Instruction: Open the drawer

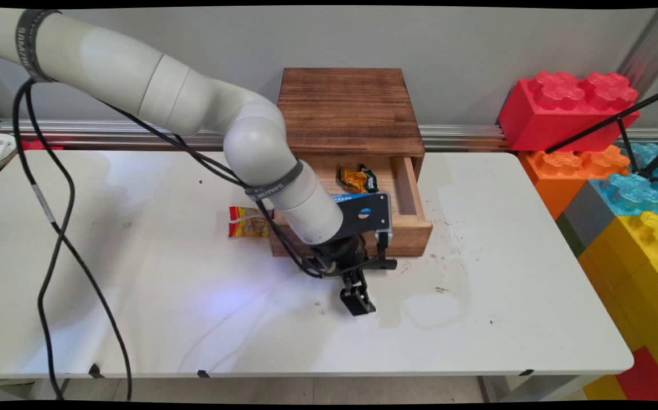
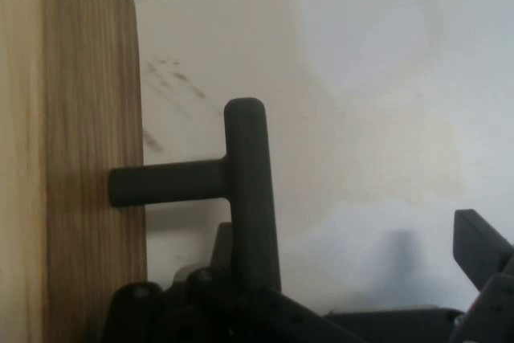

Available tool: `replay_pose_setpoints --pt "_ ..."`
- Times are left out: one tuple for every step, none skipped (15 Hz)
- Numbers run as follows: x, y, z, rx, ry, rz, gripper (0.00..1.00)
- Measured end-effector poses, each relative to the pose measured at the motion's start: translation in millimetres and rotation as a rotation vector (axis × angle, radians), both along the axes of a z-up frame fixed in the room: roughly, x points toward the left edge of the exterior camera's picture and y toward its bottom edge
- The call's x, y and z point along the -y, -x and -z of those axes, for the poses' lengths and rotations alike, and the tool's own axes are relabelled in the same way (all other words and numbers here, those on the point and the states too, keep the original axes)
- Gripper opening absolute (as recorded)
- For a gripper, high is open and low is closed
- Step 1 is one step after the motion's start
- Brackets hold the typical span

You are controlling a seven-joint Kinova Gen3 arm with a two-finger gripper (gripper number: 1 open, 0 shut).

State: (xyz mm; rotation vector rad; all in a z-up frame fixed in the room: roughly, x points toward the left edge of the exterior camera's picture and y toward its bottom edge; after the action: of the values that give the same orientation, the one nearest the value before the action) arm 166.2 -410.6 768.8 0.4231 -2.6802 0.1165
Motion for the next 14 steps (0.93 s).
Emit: replay_pose_setpoints --pt "-5 1 0 -0.001 -0.004 0.002 1.0" --pt "-9 3 0 -0.002 -0.008 0.004 1.0" --pt "-14 4 0 -0.002 -0.013 0.007 1.0" --pt "-18 5 1 -0.003 -0.017 0.009 1.0" --pt "-21 6 1 -0.004 -0.02 0.011 1.0" --pt "-26 7 1 -0.005 -0.025 0.014 1.0" --pt "-29 8 1 -0.006 -0.028 0.017 1.0" --pt "-33 9 1 -0.007 -0.032 0.02 1.0" --pt "-35 11 1 -0.008 -0.034 0.022 1.0" --pt "-38 11 1 -0.009 -0.037 0.024 1.0" --pt "-41 12 1 -0.009 -0.04 0.027 1.0" --pt "-44 13 1 -0.01 -0.043 0.031 1.0" --pt "-46 14 1 -0.01 -0.045 0.032 1.0" --pt "-49 14 1 -0.01 -0.048 0.034 1.0"
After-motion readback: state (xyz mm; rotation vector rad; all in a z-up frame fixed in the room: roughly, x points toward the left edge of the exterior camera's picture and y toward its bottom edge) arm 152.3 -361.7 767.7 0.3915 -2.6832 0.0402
